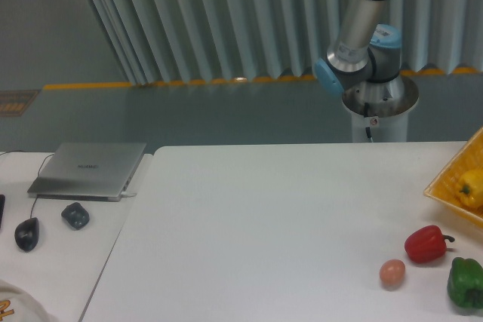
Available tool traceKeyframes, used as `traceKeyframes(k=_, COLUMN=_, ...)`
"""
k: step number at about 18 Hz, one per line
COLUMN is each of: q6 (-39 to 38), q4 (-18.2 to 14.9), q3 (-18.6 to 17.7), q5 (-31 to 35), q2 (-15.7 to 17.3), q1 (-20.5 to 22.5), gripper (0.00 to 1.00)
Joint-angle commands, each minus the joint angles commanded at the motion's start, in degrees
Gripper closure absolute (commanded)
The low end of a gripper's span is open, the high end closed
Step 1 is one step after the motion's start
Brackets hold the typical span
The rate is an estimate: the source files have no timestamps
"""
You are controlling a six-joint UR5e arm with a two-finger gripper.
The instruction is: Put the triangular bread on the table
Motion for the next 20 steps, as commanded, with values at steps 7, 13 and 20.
traceKeyframes(k=7, q6=-0.3, q4=0.5, q3=-0.3, q5=0.0, q2=-0.7, q1=-0.1, gripper=0.0)
traceKeyframes(k=13, q6=0.1, q4=0.6, q3=-0.2, q5=0.3, q2=-1.0, q1=0.0, gripper=0.22)
traceKeyframes(k=20, q6=-0.4, q4=0.5, q3=0.5, q5=0.6, q2=-1.0, q1=0.0, gripper=0.71)
